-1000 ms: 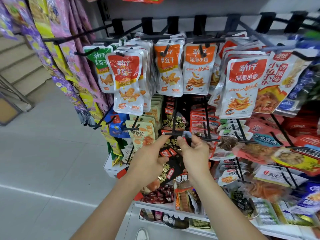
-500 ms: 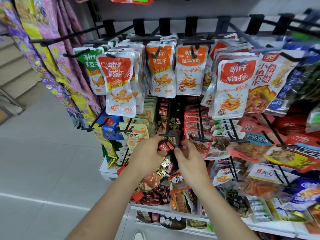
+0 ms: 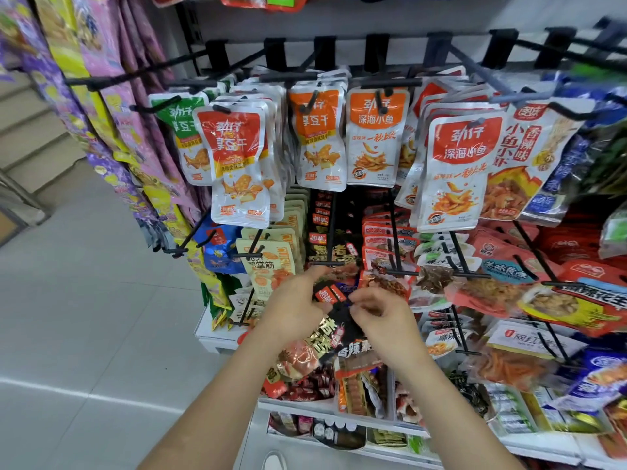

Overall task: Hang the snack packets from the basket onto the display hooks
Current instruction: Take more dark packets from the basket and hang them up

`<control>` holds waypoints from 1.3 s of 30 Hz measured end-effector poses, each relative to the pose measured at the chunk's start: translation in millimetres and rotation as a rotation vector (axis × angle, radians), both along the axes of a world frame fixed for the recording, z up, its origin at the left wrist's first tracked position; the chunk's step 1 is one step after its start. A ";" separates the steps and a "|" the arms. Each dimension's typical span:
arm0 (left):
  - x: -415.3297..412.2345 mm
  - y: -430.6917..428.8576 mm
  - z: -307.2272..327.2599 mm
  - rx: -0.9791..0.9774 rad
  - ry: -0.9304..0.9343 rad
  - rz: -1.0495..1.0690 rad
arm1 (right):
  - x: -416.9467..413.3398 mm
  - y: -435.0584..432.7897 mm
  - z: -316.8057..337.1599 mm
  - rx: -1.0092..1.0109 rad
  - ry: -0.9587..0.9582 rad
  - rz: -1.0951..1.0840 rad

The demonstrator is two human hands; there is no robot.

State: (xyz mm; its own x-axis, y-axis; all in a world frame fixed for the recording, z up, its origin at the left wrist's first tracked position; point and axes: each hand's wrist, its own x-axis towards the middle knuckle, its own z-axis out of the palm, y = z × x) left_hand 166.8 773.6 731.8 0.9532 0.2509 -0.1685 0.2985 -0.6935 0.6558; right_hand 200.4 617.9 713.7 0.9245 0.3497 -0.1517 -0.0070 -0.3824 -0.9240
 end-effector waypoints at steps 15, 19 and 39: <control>-50.7 -17.3 -0.9 -0.686 -0.438 0.523 | -9.1 -3.6 28.1 0.612 0.615 -0.191; -63.7 -3.6 -1.1 -0.373 -0.504 0.488 | -10.2 2.1 27.6 0.525 0.405 -0.234; -34.6 -7.9 0.3 0.176 -0.290 0.050 | 8.3 34.4 20.9 0.422 0.238 -0.256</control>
State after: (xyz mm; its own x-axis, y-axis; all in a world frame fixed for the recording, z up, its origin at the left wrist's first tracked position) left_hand 132.2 765.6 732.1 0.9409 0.2995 0.1580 0.1533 -0.7929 0.5898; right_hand 208.6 652.4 734.6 0.9453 0.1935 -0.2627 -0.2790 0.0625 -0.9582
